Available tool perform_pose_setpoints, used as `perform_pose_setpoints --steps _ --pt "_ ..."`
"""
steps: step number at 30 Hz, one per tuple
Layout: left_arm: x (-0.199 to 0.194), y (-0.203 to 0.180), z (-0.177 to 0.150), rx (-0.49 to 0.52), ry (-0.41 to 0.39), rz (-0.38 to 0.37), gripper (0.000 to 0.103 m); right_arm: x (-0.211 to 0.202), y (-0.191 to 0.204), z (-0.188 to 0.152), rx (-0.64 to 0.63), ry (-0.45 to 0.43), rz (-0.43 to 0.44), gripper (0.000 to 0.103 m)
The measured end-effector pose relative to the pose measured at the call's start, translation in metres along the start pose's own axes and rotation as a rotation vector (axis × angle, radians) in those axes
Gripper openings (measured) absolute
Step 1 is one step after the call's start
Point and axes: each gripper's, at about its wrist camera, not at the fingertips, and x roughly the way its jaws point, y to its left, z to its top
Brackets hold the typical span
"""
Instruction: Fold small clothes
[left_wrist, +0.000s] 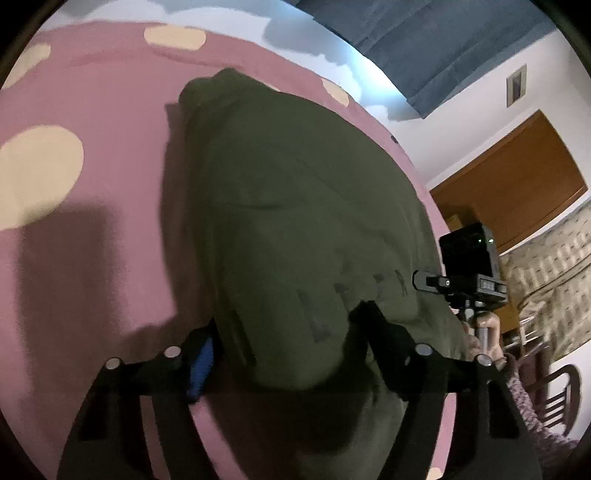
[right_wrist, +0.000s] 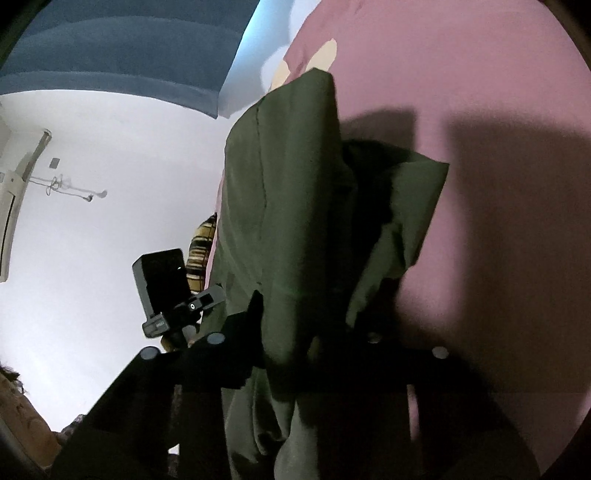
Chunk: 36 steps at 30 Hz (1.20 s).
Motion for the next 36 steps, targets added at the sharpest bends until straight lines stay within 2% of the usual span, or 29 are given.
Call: perform_pose_setpoints --steps 9,23,29,36 --pt "-0.005 -0.012 0.004 0.048 -0.025 0.041 0.061 -0.002 0.012 -0.015 -0.029 -0.080 0.033 0.026" --pt "-0.026 -0.012 0.005 0.089 -0.059 0.077 0.055 0.014 0.027 -0.005 -0.054 -0.092 0.032 0.024" --pt "-0.046 0.003 0.014 0.074 -0.088 0.130 0.055 0.038 0.028 0.009 -0.059 -0.072 0.062 0.024" --pt "-0.054 0.039 0.042 0.036 -0.097 0.190 0.055 0.072 0.024 0.036 -0.025 -0.055 0.075 0.024"
